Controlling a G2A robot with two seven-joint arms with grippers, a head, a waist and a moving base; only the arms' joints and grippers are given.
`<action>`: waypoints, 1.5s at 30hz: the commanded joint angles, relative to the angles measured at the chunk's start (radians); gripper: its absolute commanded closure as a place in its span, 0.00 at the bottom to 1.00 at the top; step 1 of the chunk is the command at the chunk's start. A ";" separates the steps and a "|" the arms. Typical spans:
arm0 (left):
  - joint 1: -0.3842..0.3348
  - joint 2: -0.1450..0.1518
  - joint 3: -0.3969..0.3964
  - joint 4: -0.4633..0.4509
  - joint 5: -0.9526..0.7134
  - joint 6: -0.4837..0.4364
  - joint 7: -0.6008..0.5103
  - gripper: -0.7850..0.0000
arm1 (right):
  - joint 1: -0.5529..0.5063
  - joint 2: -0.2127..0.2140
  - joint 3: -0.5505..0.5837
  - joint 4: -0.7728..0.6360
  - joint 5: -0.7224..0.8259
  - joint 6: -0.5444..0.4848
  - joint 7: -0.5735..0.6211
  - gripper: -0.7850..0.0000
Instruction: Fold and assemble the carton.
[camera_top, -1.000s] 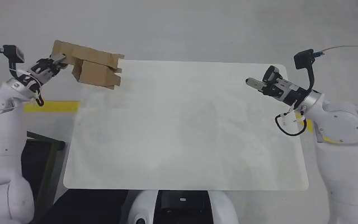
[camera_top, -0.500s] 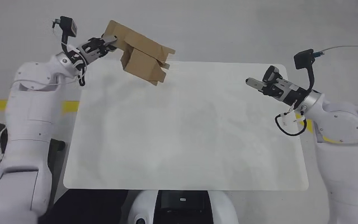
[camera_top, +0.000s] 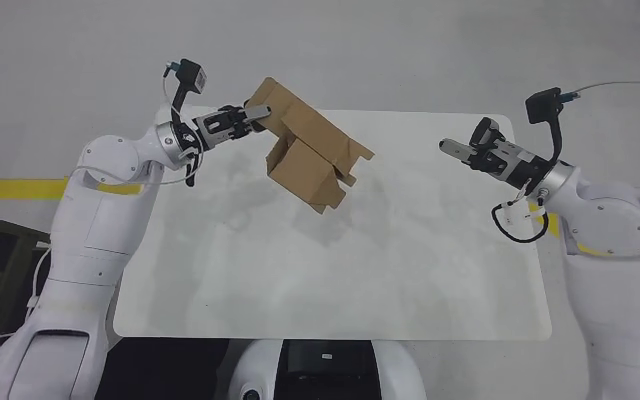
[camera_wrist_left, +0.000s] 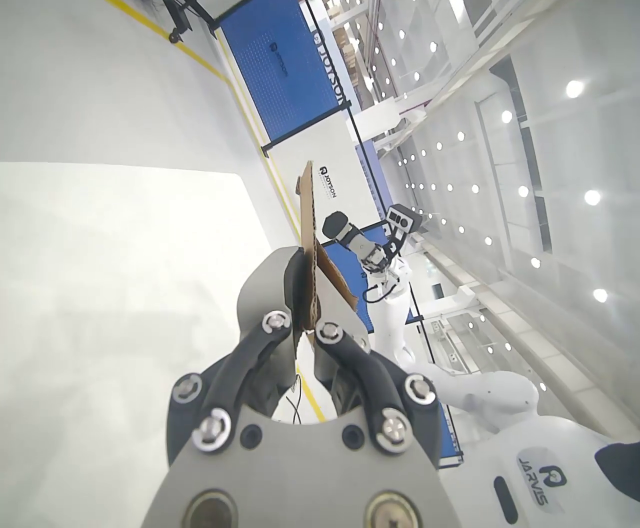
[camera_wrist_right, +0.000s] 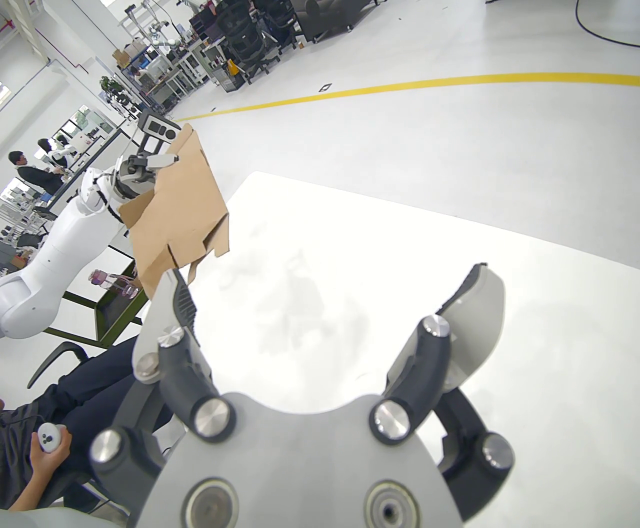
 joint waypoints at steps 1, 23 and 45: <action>0.002 0.000 -0.001 -0.002 0.000 0.001 -0.001 1.00 | 0.000 0.000 0.000 0.000 0.000 0.000 0.000 0.00; 0.002 0.000 -0.001 -0.002 0.000 0.001 -0.001 1.00 | 0.000 0.000 0.000 0.000 0.000 0.000 0.000 0.00; -0.025 -0.006 0.013 0.067 -0.032 -0.026 -0.055 1.00 | -0.009 -0.010 -0.069 0.083 0.290 0.033 0.042 0.00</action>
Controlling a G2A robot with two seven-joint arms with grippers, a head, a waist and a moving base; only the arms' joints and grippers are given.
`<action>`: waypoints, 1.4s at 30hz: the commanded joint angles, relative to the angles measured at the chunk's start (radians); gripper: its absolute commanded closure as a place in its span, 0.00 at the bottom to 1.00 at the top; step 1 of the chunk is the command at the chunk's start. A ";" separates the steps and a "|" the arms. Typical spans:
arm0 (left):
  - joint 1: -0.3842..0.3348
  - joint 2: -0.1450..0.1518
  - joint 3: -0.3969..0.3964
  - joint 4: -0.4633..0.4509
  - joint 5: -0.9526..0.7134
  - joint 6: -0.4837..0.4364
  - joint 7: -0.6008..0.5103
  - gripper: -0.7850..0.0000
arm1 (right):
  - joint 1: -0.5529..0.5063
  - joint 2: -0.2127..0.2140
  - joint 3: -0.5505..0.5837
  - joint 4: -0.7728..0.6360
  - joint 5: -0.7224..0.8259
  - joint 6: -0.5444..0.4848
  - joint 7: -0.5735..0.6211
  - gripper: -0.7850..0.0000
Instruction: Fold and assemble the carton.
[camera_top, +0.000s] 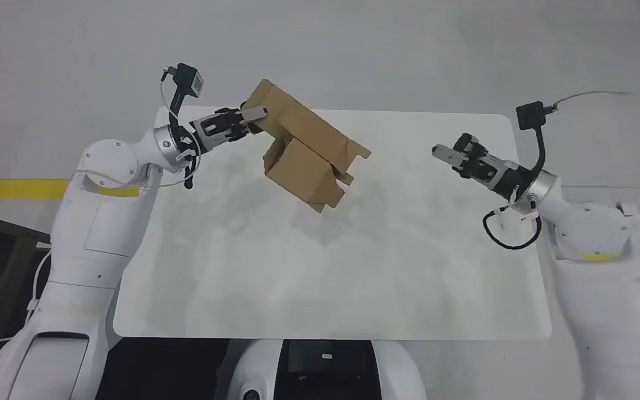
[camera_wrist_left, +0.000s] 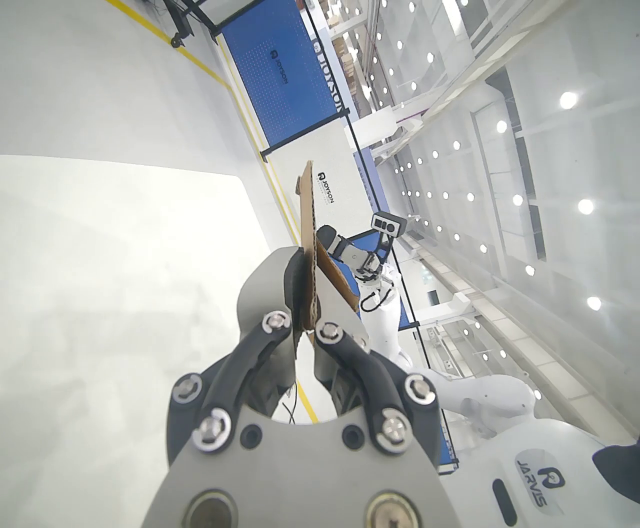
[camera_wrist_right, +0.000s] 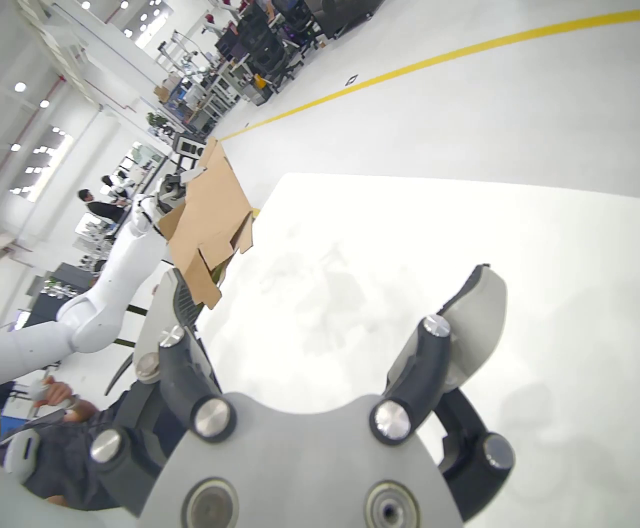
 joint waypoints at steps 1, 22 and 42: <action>-0.022 -0.005 0.019 0.029 -0.020 -0.011 -0.050 1.00 | 0.013 -0.003 -0.022 0.031 0.070 -0.007 0.024 0.00; -0.217 -0.109 0.301 0.187 -0.185 -0.140 -0.352 1.00 | 0.176 -0.032 -0.229 0.239 0.373 0.024 0.226 0.00; -0.207 -0.117 0.331 0.174 -0.176 -0.112 -0.317 1.00 | 0.199 -0.047 -0.299 0.244 0.427 -0.003 0.265 0.00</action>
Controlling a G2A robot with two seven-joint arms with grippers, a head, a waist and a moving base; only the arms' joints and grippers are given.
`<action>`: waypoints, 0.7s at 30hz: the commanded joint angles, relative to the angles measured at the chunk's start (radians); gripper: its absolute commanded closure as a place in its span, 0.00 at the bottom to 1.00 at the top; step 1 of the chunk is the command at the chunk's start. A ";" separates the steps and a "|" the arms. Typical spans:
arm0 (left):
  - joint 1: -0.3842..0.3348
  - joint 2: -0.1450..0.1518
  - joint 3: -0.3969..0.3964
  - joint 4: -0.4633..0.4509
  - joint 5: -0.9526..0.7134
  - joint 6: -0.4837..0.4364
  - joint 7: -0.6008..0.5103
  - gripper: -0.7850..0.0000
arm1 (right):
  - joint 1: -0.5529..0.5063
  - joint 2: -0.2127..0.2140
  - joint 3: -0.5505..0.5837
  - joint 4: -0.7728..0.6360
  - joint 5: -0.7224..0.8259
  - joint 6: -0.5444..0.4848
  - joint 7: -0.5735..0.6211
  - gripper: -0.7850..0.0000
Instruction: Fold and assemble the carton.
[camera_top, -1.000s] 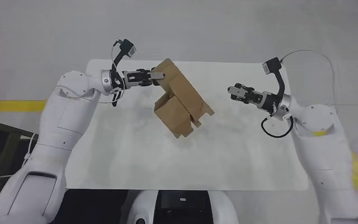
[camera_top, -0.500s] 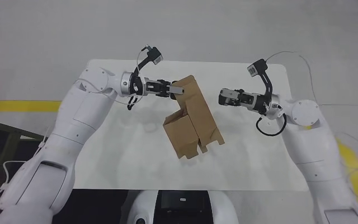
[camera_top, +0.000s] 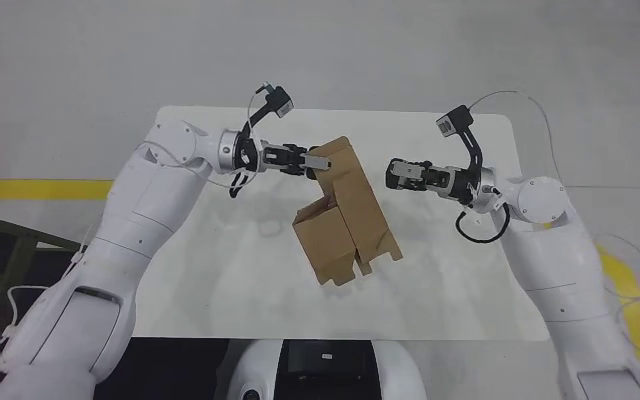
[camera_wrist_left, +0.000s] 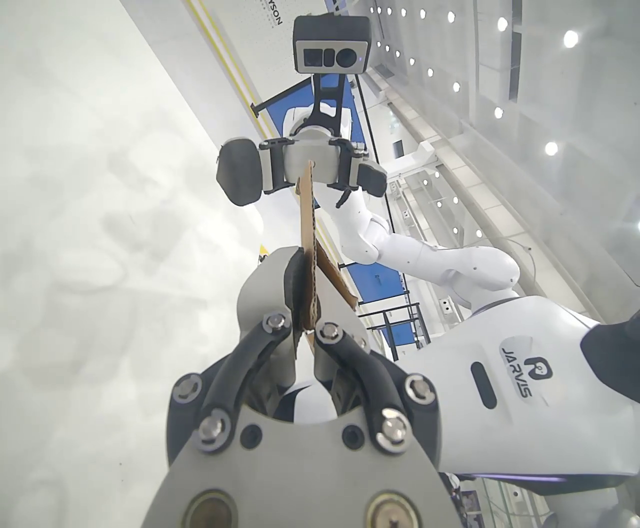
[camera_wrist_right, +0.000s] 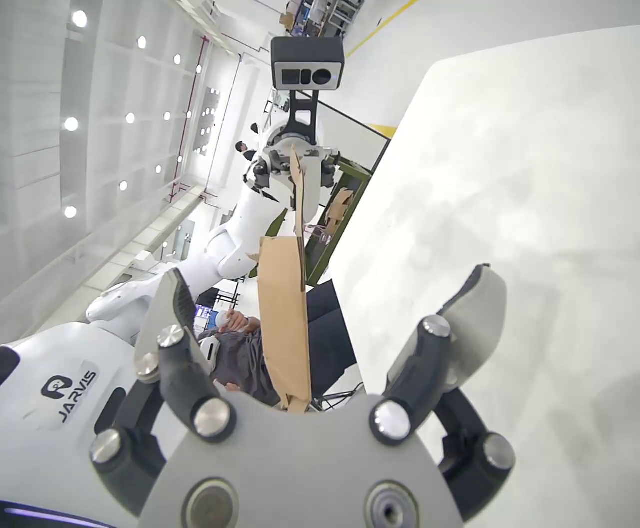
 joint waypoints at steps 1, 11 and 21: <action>0.012 0.003 -0.008 -0.020 0.013 0.013 0.020 1.00 | -0.005 -0.001 -0.014 -0.020 -0.019 0.012 0.001 0.00; 0.039 0.013 -0.040 -0.051 0.030 0.048 0.008 1.00 | 0.035 -0.012 -0.080 0.004 0.032 -0.004 0.117 0.00; 0.050 0.014 -0.053 -0.061 0.031 0.063 -0.003 1.00 | 0.074 -0.022 -0.133 0.035 0.062 -0.014 0.203 0.50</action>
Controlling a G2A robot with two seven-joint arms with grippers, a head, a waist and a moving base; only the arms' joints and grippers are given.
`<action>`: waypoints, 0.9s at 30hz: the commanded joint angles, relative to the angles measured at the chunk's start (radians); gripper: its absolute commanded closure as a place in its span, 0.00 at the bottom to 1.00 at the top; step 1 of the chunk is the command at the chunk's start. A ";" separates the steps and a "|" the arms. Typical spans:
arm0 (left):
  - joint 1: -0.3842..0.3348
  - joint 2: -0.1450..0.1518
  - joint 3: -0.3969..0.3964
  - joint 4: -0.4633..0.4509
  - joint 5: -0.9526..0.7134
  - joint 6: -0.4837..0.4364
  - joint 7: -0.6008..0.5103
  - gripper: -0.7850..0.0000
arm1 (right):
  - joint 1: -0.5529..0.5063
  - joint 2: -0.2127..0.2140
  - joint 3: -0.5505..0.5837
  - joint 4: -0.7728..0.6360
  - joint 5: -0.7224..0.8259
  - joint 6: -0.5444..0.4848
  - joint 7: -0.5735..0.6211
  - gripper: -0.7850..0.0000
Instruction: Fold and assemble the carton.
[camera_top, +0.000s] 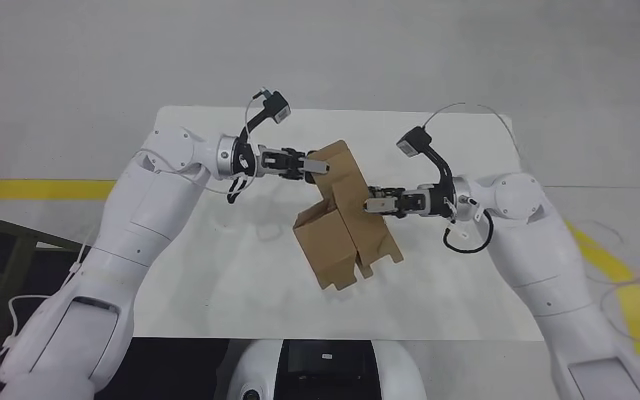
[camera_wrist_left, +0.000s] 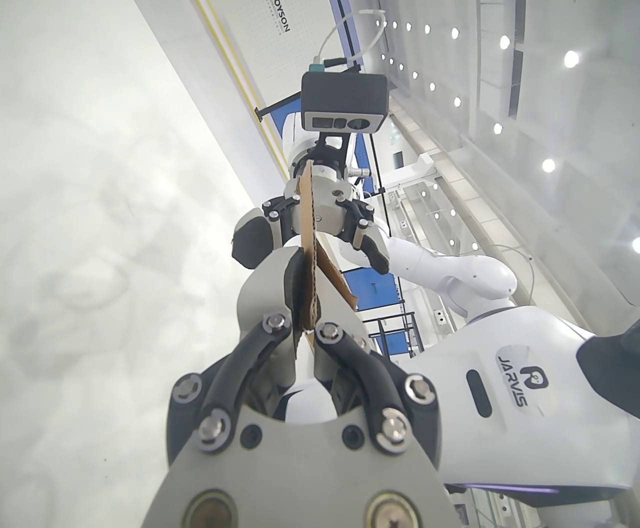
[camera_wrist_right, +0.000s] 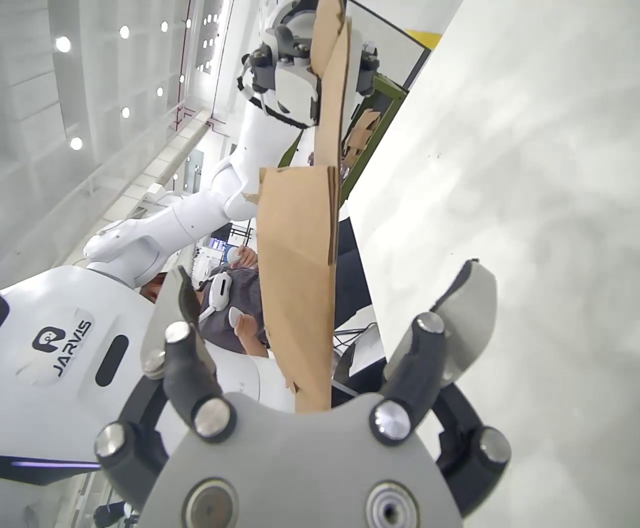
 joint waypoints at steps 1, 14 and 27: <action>0.002 -0.001 0.000 -0.001 -0.003 0.003 -0.005 1.00 | 0.007 -0.002 -0.009 0.010 0.008 0.000 0.006 0.54; 0.007 -0.005 -0.012 0.007 -0.022 -0.002 -0.028 1.00 | 0.047 -0.015 -0.050 0.062 0.054 0.012 0.052 1.00; 0.012 0.003 -0.072 0.036 -0.039 0.012 0.033 0.00 | 0.048 -0.022 -0.047 0.082 0.100 0.033 0.002 1.00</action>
